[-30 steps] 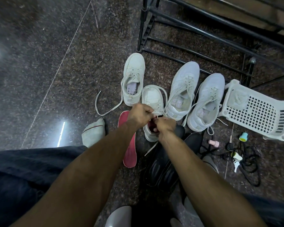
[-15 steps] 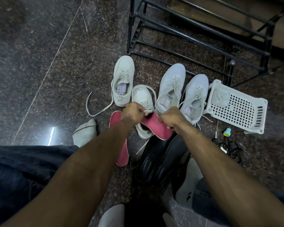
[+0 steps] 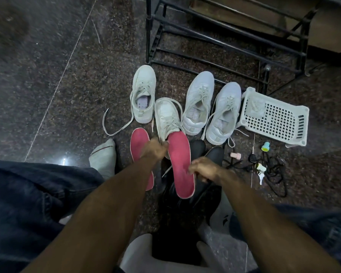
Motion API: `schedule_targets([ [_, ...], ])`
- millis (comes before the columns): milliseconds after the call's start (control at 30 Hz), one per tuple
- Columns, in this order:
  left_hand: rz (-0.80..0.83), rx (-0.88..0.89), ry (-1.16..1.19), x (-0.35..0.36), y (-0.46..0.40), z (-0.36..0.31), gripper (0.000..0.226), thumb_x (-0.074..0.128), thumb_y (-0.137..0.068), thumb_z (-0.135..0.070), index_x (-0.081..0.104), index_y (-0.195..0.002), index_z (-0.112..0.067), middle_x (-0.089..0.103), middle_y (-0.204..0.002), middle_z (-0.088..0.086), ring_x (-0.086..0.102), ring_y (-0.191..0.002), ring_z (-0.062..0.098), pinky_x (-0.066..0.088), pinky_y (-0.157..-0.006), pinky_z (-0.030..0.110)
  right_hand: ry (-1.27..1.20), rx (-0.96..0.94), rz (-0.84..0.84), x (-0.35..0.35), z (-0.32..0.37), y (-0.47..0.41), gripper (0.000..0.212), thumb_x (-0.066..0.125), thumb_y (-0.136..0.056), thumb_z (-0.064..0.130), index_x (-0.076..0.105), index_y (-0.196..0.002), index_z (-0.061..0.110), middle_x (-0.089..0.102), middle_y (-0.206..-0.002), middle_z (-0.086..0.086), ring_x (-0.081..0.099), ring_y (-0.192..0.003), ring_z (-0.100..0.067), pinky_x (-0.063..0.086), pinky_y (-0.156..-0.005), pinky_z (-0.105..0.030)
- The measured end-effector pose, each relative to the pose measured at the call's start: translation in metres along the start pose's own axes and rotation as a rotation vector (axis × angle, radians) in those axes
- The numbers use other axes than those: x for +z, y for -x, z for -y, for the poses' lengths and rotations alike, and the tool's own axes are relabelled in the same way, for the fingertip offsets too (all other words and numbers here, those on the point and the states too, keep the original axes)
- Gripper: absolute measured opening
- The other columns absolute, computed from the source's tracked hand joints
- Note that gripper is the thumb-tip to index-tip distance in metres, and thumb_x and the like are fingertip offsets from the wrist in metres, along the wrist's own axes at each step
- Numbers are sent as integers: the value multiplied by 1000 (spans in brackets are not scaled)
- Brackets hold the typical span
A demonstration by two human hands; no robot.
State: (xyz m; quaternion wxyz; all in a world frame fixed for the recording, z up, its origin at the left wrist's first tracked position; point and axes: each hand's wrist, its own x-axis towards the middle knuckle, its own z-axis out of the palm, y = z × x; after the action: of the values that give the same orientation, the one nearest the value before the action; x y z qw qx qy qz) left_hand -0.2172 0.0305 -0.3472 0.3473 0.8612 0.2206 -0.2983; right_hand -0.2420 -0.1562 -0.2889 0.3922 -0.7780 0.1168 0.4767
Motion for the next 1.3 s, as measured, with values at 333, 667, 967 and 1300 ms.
schedule_targets([
  [333, -147, 26, -111, -36, -25, -27, 30, 48, -94, -17, 63, -111, 2, 64, -114, 23, 61, -109, 40, 48, -87, 39, 177, 150, 222, 11, -42, 5, 23, 74, -73, 5, 64, -54, 14, 56, -49, 0, 45, -44, -15, 36, -44, -20],
  [667, -220, 60, 63, -63, -83, -66, 37, 47, -88, -8, 62, -123, -8, 64, -121, 18, 61, -111, 36, 51, -94, 43, 83, 101, 183, 30, -30, -40, 17, 68, -80, 5, 62, -64, 7, 50, -45, 1, 39, -33, -8, 30, -41, -20],
  [967, -287, 113, 48, -43, -35, -10, 30, 50, -89, -17, 69, -111, -24, 69, -111, 12, 64, -104, 33, 50, -87, 38, 245, 77, -165, 58, -9, -76, 35, 56, -76, 45, 67, -100, 23, 71, -94, -2, 68, -89, -25, 53, -78, -35],
  [1300, -237, -386, 94, 7, -2, 49, 64, 62, -84, -27, 36, -141, -16, 39, -139, 14, 41, -130, 35, 38, -103, 49, 377, 92, -217, 83, -14, -76, 34, 57, -89, 44, 66, -108, 17, 67, -115, -11, 63, -107, -33, 49, -84, -38],
])
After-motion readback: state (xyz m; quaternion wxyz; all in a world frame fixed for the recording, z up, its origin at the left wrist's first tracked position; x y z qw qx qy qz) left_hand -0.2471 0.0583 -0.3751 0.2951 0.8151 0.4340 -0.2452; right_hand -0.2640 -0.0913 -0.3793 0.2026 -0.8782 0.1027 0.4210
